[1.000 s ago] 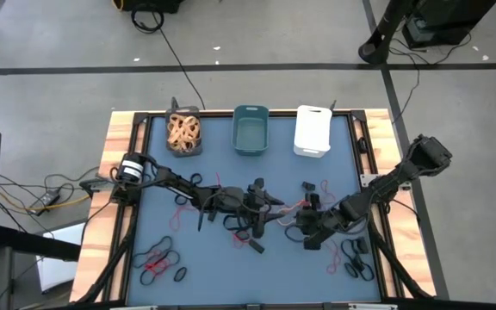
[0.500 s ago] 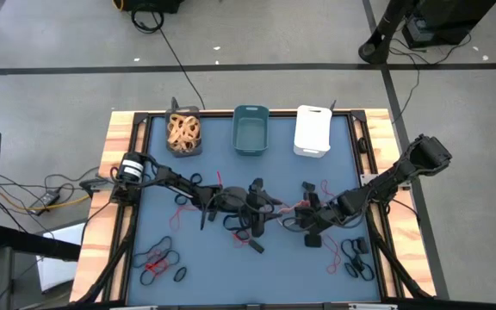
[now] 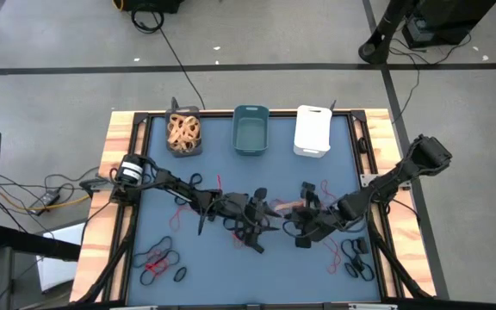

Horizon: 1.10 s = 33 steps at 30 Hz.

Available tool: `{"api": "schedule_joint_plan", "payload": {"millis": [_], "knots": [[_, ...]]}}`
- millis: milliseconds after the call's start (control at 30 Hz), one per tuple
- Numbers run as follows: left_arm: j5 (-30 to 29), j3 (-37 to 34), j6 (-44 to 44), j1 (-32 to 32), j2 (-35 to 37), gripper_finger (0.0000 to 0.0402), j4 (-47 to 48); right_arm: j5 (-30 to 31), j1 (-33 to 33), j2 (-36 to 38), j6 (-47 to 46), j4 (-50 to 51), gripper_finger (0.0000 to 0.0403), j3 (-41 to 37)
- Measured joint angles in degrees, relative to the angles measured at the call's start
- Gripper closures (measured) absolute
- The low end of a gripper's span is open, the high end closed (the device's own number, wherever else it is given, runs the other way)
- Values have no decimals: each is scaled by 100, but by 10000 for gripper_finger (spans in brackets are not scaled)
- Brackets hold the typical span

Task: Sort rubber bands into baskets
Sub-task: Put the yellow rubber band into the black bin

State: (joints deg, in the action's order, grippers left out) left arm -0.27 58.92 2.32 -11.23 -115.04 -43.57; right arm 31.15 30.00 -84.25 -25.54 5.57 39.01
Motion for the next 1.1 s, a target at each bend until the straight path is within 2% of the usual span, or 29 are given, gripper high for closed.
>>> {"api": "schedule_joint_plan", "payload": {"millis": [300, 500, 800, 967, 1100], "knots": [[-308, 0, 88, -15, 0, 208, 44, 83, 296, 0, 290, 225, 400, 576], [-310, 0, 49, -15, 2, 211, 66, 430, 490, 0, 316, 627, 400, 831], [-230, 0, 47, -15, 2, 284, -77, 588, 590, 0, -10, 1072, 401, 889], [104, 0, 45, -15, 2, 294, -226, 576, 590, 0, -39, 1129, 401, 889], [144, 0, 33, -15, 2, 296, -174, 578, 590, 0, -40, 1129, 401, 889]]}}
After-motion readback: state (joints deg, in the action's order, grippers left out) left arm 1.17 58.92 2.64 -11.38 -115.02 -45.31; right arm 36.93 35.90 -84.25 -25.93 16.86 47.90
